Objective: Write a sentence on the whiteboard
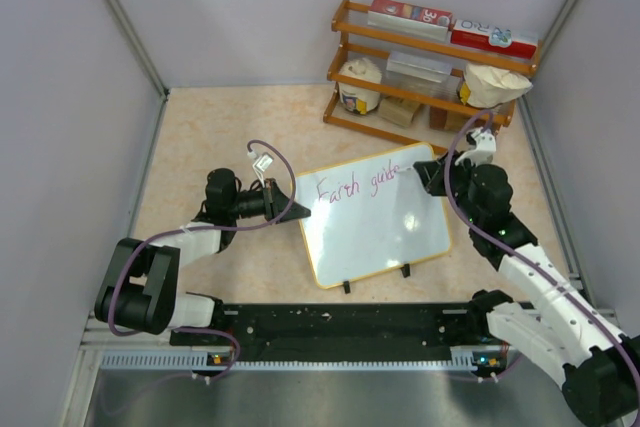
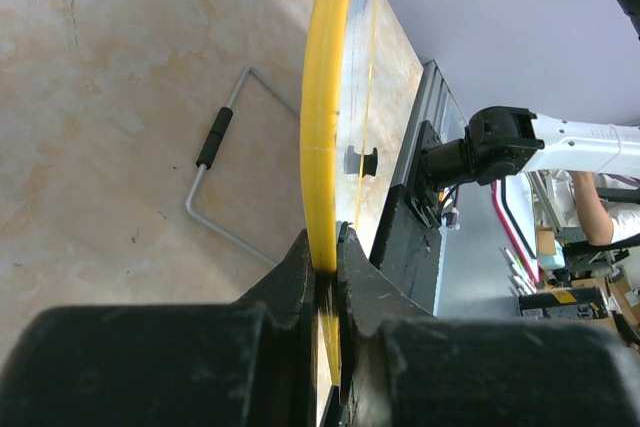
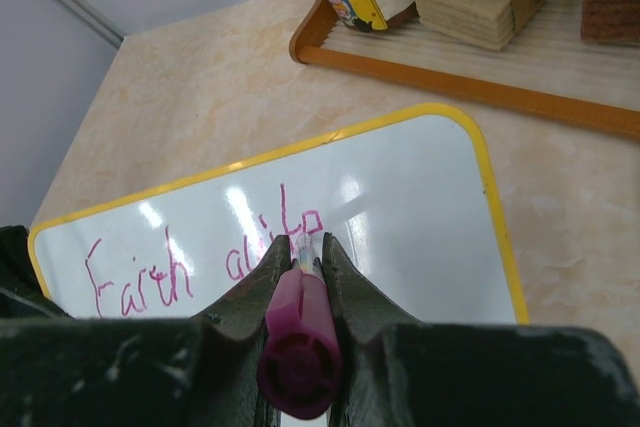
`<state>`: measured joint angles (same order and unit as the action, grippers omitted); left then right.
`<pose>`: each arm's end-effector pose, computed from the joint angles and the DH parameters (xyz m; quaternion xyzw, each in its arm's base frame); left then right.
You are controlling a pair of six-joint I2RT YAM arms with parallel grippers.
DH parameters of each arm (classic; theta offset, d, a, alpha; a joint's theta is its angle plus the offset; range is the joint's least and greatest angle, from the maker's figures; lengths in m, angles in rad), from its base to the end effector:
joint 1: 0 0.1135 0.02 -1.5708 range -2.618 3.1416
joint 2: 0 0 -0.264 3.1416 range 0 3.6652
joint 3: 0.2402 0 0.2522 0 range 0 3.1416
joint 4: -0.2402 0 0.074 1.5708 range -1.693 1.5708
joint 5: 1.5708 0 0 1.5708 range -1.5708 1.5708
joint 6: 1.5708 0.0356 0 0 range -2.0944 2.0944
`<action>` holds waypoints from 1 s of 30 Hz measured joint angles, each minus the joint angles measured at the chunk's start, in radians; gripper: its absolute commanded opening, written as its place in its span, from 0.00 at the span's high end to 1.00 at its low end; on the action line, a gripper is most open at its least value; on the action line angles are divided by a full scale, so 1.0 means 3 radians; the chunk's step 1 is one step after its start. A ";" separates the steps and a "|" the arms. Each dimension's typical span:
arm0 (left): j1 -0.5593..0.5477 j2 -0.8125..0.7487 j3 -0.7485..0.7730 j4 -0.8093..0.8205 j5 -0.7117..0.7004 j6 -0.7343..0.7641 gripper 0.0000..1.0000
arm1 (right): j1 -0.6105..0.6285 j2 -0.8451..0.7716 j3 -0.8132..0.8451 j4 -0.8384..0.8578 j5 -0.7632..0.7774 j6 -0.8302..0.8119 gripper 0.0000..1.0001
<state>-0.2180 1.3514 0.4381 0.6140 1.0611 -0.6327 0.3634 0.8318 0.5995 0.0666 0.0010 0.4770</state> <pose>0.2345 -0.0838 0.1870 0.1512 0.7410 -0.5822 0.2985 0.1893 0.0719 0.2925 0.0437 0.7619 0.2633 0.5901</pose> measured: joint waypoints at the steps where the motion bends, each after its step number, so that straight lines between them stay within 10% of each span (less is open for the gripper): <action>1: 0.0000 0.0000 0.0000 0.0000 0.0000 -0.0001 1.00 | 0.0000 -0.0017 -0.0018 -0.0009 -0.0014 0.0006 1.00; 30: 0.0000 0.0000 0.0000 -0.0003 -0.0008 -0.0004 1.00 | -0.0001 -0.0191 -0.0161 -0.0072 0.0084 0.0047 1.00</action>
<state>-0.2180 1.3514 0.4381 0.6132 1.0588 -0.6338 0.3630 0.7746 0.5510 0.0448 0.0261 0.4911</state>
